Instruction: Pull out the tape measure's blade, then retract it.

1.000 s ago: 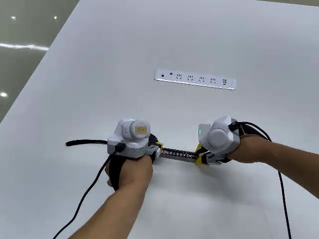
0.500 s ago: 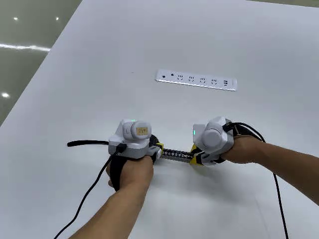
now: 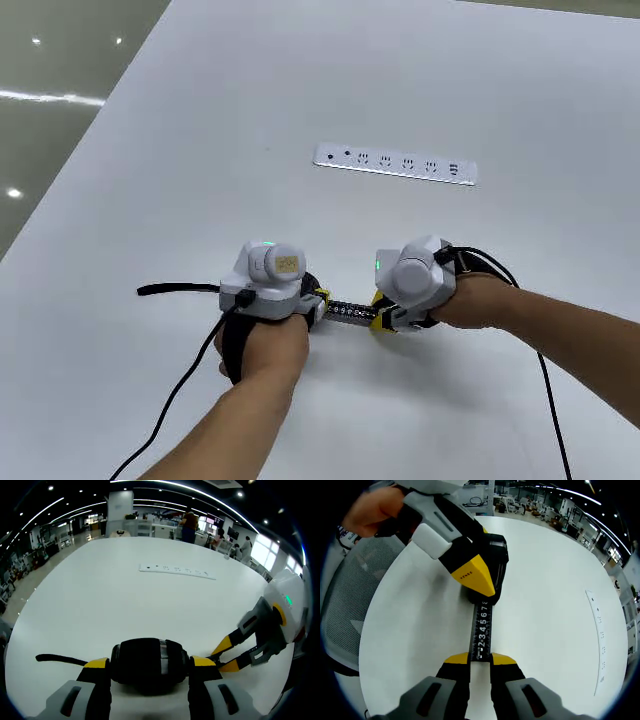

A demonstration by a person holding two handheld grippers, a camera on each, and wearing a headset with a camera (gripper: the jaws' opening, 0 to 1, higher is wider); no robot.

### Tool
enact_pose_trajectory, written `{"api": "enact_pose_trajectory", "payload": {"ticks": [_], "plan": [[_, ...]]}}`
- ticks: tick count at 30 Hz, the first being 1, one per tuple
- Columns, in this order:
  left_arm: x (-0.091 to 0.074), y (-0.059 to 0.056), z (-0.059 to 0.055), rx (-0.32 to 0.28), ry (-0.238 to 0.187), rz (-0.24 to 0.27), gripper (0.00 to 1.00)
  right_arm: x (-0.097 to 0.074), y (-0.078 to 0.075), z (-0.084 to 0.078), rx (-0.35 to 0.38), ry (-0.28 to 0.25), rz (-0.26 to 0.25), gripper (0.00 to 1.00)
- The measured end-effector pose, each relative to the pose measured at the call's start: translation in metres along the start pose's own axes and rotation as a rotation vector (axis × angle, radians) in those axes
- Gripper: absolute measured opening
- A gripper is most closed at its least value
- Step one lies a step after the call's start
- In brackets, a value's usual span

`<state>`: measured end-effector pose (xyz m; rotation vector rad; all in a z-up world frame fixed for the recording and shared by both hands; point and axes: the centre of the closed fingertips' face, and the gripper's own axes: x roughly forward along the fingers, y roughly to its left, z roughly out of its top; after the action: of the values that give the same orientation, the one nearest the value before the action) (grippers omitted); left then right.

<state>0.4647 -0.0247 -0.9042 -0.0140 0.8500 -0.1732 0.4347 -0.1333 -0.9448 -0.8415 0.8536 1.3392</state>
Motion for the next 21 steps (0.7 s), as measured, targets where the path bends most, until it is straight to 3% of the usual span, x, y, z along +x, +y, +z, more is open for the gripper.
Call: {"api": "enact_pose_trajectory", "payload": {"ticks": [21], "plan": [[0.0, 0.0, 0.0, 0.002, 0.002, -0.004, 0.59, 0.008, -0.002, 0.023, -0.01, -0.035, -0.01, 0.14]]}}
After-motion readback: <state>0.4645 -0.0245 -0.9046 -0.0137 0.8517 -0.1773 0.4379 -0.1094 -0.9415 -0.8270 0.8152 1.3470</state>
